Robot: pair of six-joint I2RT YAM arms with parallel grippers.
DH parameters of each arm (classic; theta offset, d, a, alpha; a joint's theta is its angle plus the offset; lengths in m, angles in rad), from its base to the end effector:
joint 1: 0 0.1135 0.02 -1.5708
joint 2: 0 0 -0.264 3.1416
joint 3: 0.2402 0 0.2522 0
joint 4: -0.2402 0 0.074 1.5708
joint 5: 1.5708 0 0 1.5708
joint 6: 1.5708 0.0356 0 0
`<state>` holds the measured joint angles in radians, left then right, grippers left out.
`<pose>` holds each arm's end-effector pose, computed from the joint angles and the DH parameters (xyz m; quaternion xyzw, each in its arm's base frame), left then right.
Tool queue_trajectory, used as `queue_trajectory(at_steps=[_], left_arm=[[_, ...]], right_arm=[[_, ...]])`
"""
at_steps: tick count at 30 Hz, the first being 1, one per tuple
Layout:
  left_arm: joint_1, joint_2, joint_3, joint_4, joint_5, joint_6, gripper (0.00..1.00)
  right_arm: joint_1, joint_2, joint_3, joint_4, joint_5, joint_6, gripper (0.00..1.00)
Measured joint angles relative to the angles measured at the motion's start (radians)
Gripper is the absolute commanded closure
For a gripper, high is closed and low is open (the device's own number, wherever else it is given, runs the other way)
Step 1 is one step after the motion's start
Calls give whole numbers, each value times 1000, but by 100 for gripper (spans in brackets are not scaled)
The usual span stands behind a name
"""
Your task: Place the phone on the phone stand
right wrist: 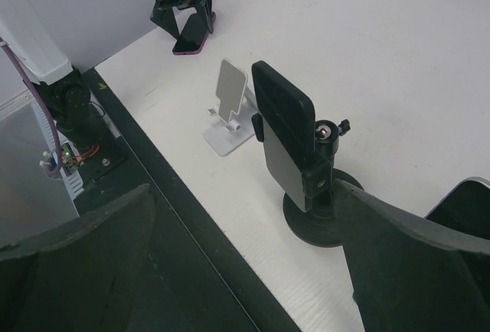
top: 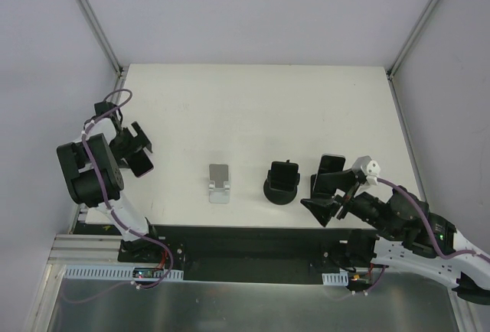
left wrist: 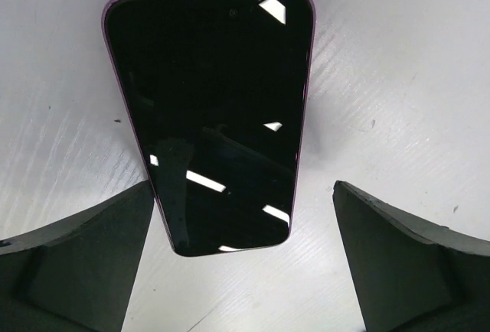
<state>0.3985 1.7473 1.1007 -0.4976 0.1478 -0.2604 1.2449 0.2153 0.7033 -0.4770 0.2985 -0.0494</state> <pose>0.3183 0.1283 0.1743 -0.3005 0.9273 -0.0574 0.2156 0.0286 0.0519 0.3389 -0.3349 0.6185 0.3093 0.6400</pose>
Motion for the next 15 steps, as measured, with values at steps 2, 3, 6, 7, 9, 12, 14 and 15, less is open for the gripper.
queue_trajectory(at_steps=[2, 3, 6, 7, 9, 12, 14, 15], left_arm=[[-21, 0, 0, -3, -36, -13, 1], [-30, 0, 1, -5, -58, -26, 1], [-39, 1, 12, -35, -110, -62, 1], [-39, 3, 22, -49, -130, -73, 1], [-40, 8, 44, -70, -164, -90, 1], [-44, 31, 85, -93, -200, -96, 1], [-47, 50, 108, -100, -214, -96, 1], [-47, 61, 117, -106, -217, -96, 1]], right_arm=[[0, 2, 0, 0, 0, 0, 0], [0, 3, 0, 0, 0, 0, 0], [0, 10, 1, 0, 0, 0, 0], [0, 14, 2, 0, 0, 0, 0], [0, 20, 4, 1, 0, 0, 0], [0, 23, 4, 1, 0, 1, 0], [0, 24, 4, 1, 0, 1, 0], [0, 26, 4, 1, 0, 1, 0]])
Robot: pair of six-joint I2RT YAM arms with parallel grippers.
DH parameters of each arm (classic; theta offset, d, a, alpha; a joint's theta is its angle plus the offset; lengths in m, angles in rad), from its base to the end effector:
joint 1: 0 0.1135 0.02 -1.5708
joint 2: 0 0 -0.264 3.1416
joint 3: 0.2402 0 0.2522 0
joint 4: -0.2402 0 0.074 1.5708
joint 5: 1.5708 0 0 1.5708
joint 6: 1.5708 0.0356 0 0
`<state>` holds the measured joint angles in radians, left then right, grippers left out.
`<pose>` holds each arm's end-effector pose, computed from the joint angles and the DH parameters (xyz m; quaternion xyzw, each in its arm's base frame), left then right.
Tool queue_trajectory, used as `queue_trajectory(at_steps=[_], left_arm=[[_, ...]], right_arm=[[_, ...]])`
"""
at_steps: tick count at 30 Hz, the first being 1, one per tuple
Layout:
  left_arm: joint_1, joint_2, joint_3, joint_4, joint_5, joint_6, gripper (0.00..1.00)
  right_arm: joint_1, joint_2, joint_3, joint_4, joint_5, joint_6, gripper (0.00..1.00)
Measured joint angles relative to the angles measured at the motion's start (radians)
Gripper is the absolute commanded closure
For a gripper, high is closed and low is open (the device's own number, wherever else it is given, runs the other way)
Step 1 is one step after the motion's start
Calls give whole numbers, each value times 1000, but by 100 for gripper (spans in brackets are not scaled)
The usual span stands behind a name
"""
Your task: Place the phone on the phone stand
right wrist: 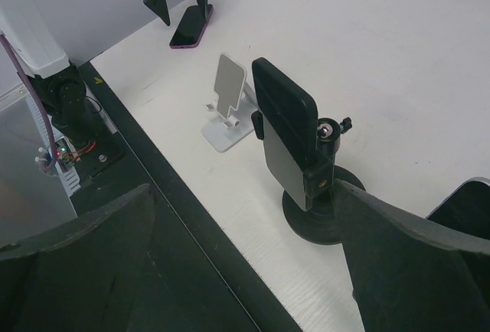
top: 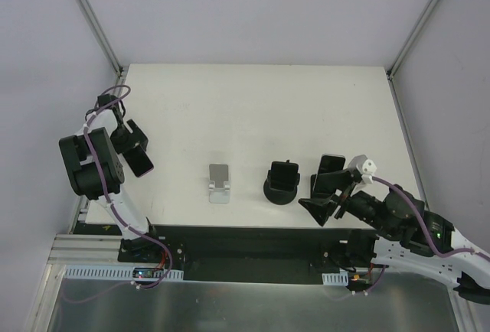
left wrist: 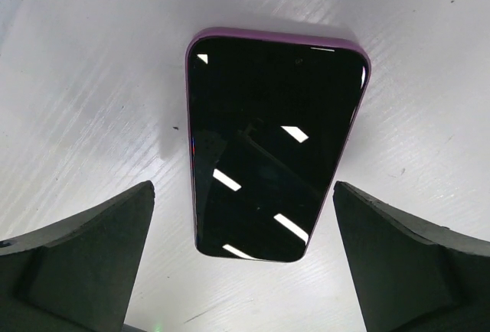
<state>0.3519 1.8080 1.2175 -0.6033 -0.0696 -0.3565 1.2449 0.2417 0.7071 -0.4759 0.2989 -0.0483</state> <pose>0.3364 0.1261 0.1817 -0.3466 0.9185 0.0337 0.1874 0.0303 0.0570 0.3391 -0.3399 0.6241 0.3043 0.6343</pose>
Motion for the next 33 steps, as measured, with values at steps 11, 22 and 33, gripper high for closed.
queue_trajectory(at_steps=[11, 22, 33], left_arm=[[-26, 122, 115, -72, -23, 1, 9], [-26, 197, 223, -146, -40, 6, 16], [-26, 195, 216, -132, -16, 9, 30]], right_arm=[[0, 42, 0, 19, 0, 3, 0], [0, 43, 0, 21, 2, 3, 0], [0, 41, 0, 21, 2, 3, 0]])
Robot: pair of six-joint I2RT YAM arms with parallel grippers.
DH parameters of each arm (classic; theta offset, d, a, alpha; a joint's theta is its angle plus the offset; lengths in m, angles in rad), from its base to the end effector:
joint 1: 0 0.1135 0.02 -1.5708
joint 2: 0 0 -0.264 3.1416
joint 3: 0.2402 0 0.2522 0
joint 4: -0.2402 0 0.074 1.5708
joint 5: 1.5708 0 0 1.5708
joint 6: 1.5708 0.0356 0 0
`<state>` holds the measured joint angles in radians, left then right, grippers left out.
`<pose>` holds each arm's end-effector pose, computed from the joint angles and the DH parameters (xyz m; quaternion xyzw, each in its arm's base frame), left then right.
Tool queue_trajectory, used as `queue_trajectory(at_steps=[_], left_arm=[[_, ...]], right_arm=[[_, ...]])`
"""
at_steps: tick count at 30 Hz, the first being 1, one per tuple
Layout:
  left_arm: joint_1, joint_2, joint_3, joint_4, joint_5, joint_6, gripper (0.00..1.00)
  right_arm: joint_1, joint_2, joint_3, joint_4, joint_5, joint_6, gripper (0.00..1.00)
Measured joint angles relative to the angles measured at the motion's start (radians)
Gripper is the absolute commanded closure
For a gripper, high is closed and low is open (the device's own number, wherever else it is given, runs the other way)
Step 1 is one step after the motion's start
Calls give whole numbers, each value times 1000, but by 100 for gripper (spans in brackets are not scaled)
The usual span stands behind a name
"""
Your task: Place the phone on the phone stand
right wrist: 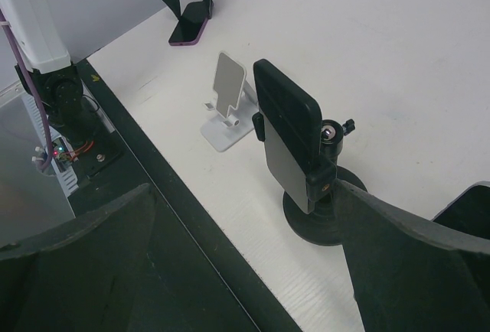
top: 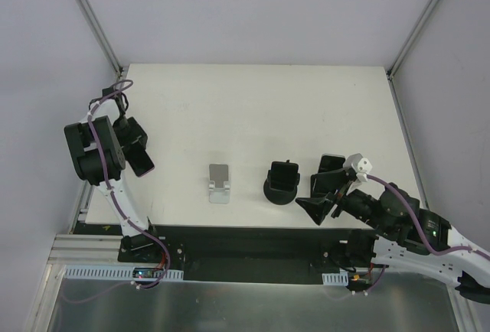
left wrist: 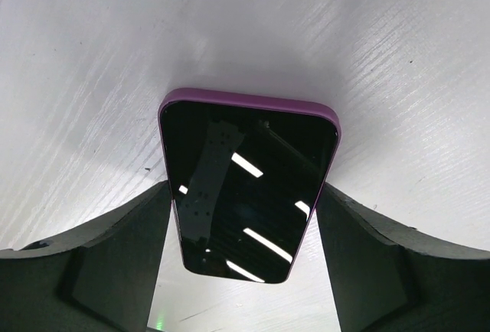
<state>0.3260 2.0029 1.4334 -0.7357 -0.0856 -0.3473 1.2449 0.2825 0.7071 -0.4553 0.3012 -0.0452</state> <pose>0.3760 0.1303 0.1660 -0.3325 0.9328 0.0410 0.1327 0.0333 0.0657 0.3394 -0.3433 0.6299 0.2997 0.6289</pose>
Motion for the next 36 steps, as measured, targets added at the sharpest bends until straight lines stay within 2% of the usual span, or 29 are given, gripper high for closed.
queue_trajectory(at_steps=[6, 12, 17, 18, 29, 36], left_arm=[[-6, -39, -54, 44, 29, 0, 36], [-47, -55, -75, 47, 35, -1, 36], [-103, -64, -90, 53, 39, -6, 13], [-109, -66, -92, 55, 46, -6, 12], [-122, -67, -99, 63, 71, -6, 12], [-122, -67, -106, 67, 73, -3, 18]], right_arm=[[0, -1, 0, 0, 0, 0, 0], [0, -1, 0, 0, 0, 0, 1], [0, -1, 0, 0, 0, 0, 0], [0, -1, 0, 1, 0, 0, 0], [0, -1, 0, 0, 0, 0, 0], [0, -1, 0, 0, 0, 3, 0]])
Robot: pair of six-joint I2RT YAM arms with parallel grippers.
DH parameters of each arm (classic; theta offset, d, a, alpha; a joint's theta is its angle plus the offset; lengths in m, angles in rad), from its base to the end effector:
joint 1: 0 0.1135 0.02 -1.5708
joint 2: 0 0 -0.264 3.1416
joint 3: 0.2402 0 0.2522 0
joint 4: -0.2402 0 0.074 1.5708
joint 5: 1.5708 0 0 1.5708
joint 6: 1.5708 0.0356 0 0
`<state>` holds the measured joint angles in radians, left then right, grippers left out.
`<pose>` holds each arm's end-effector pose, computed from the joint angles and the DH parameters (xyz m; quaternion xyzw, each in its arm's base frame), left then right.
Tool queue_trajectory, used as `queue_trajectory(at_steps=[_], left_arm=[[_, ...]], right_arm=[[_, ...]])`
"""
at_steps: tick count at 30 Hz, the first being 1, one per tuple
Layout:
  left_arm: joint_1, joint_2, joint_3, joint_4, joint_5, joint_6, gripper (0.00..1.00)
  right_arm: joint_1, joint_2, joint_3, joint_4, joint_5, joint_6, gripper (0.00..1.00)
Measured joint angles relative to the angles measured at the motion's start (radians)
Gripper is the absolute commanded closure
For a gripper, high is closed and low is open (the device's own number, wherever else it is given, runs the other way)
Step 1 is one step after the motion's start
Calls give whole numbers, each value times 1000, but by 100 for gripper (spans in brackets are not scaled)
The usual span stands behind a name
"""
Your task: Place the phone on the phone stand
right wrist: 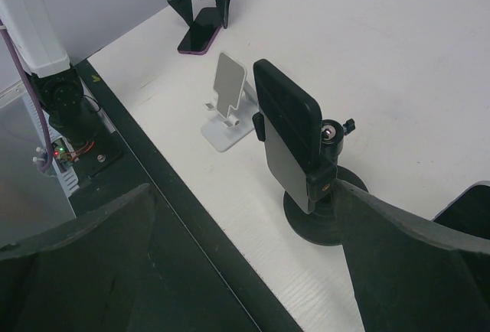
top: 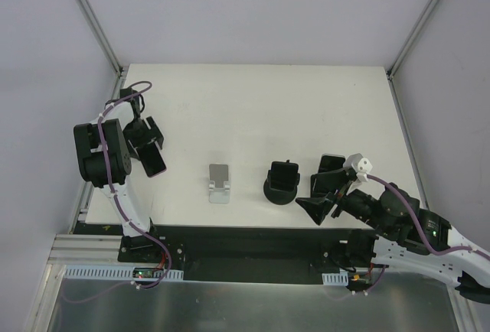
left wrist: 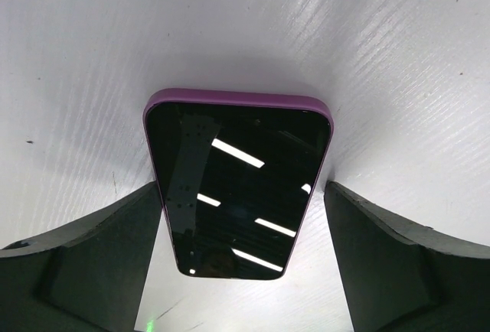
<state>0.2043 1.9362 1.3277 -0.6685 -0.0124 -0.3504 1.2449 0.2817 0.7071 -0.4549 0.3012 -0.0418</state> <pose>0.3733 0.0778 0.1644 -0.2717 0.9512 -0.0046 0.1464 0.0333 0.0655 0.3394 -0.3419 0.6302 0.3010 0.6287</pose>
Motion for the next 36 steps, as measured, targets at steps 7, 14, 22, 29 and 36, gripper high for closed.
queue_trajectory(at_steps=[7, 14, 22, 29, 36], left_arm=[[0, -1, -3, 2, 0, 1, 31], [0, -15, -25, 23, -6, 5, 59], [0, -55, -74, 74, -7, 4, 100], [-5, -106, -135, 110, -8, -5, 100], [-95, -200, -177, 110, -67, -44, 100]], right_arm=[[0, 2, 0, 0, 0, 4, 0], [0, 10, 3, -1, 1, 7, 0], [0, 37, 18, -2, 14, 15, 0], [0, 69, 32, -2, 40, 23, 0], [0, 98, 43, -2, 69, 29, 0]])
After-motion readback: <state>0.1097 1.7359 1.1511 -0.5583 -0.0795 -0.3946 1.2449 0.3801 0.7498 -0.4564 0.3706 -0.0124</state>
